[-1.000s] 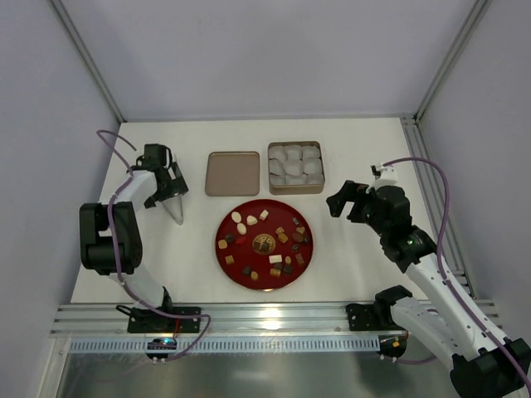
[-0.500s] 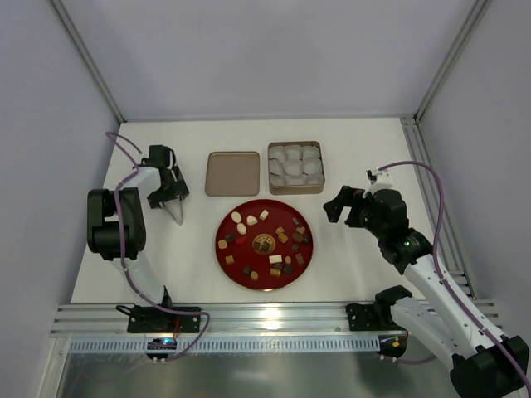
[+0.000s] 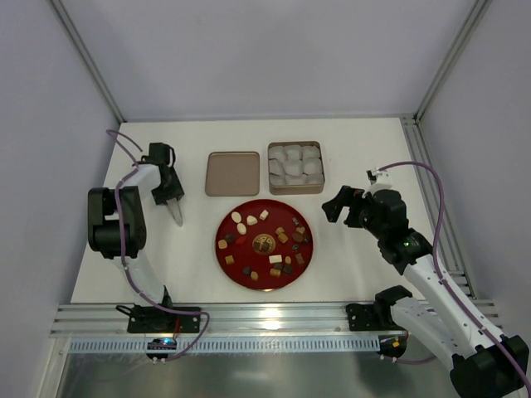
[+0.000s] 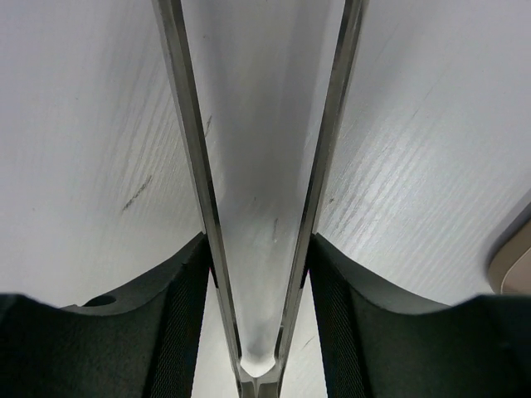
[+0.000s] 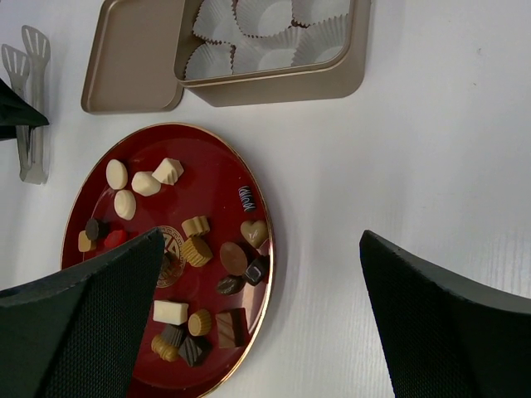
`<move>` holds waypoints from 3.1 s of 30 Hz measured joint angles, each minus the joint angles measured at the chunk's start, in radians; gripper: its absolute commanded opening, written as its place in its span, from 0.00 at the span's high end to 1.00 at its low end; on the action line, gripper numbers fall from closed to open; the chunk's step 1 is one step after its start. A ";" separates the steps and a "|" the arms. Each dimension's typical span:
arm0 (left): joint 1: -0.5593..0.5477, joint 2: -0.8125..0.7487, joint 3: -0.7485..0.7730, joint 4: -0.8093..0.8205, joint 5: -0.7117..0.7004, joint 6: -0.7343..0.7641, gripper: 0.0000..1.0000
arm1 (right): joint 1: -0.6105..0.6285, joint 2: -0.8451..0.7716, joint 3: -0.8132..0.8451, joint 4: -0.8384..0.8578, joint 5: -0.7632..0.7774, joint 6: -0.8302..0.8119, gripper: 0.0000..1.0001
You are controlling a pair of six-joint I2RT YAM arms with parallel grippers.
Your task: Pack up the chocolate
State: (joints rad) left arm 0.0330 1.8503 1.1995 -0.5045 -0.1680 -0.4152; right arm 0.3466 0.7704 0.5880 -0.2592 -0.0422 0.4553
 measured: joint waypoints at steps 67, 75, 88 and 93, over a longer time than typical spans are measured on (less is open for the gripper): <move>-0.777 -0.777 -0.013 -0.592 0.074 -0.105 0.57 | 0.000 0.025 0.026 -0.077 0.048 0.015 0.00; -0.948 -0.663 -0.013 -0.536 0.064 -0.138 0.57 | 0.000 0.016 0.023 -0.088 0.056 0.017 0.00; -1.026 -0.605 -0.015 -0.501 0.068 -0.158 0.59 | 0.000 -0.016 0.002 -0.108 0.059 0.019 0.00; -1.035 -0.578 -0.020 -0.500 0.069 -0.163 0.61 | 0.000 -0.016 0.000 -0.108 0.062 0.020 0.00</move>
State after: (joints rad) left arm -1.0019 1.2724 1.1793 -1.0050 -0.0986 -0.5785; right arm 0.3466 0.7544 0.5880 -0.3676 0.0200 0.4755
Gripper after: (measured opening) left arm 0.405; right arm 0.996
